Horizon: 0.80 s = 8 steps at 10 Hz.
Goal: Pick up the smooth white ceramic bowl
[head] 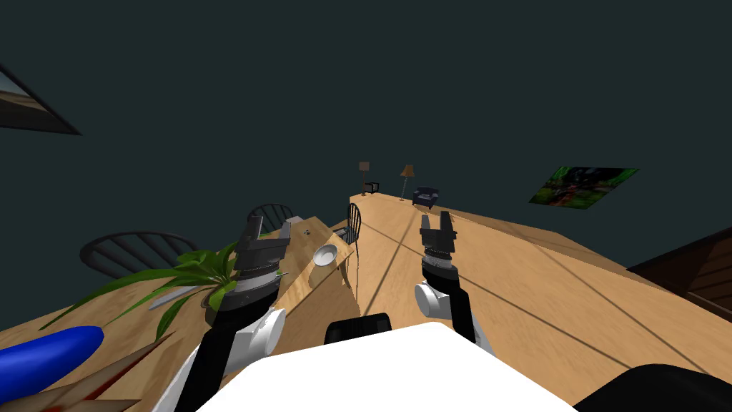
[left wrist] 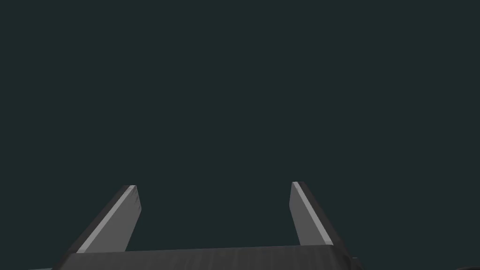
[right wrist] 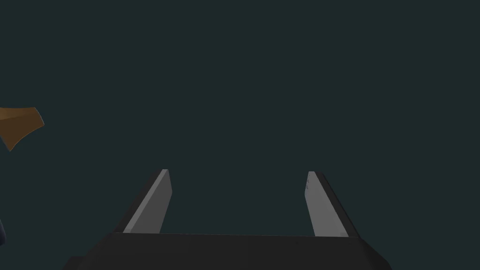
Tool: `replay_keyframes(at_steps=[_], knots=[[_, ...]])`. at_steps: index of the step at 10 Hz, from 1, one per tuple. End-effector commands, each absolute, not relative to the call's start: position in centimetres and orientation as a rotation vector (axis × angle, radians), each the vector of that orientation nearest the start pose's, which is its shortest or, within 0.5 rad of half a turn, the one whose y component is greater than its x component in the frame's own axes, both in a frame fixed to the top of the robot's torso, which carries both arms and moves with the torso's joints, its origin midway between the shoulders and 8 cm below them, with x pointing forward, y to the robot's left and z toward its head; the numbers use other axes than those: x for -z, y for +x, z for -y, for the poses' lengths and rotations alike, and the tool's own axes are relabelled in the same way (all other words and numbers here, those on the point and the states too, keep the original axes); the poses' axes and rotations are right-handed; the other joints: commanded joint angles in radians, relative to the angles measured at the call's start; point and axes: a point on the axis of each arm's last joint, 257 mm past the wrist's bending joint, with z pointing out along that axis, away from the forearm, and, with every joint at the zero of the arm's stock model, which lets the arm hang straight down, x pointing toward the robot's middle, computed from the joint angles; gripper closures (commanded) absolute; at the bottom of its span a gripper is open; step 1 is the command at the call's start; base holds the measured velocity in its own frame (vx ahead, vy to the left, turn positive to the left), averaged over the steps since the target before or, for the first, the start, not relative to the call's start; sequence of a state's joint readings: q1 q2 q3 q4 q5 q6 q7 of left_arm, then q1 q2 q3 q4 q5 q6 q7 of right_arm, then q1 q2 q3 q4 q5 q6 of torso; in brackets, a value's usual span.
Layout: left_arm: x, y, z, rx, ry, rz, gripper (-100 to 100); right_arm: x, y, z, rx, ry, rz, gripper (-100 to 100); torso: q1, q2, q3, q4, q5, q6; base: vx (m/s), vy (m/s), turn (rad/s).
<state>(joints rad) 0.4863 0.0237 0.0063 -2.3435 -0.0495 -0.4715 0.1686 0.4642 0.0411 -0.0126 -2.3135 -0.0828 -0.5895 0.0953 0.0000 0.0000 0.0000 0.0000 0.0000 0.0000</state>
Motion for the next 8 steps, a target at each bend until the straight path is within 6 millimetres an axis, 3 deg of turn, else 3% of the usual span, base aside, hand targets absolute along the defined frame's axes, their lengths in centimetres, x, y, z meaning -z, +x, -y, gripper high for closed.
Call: replay_keyframes(at_steps=[1,8], knots=[[-4.4,34.7,-26.5,1.438,-0.632,-0.636,-100,-6.6,31.8,29.1,-1.290,0.582,-0.437,0,0.000,0.000,0.000,0.000,0.000,0.000,-0.043,0.013,-0.015],[-0.2,40.5,-26.2,1.414,-0.714,-0.800,-100,-6.6,31.8,29.1,-1.290,0.581,-0.437,0,0.006,0.005,0.003,0.001,0.002,0.000,-0.102,0.080,-0.035]])
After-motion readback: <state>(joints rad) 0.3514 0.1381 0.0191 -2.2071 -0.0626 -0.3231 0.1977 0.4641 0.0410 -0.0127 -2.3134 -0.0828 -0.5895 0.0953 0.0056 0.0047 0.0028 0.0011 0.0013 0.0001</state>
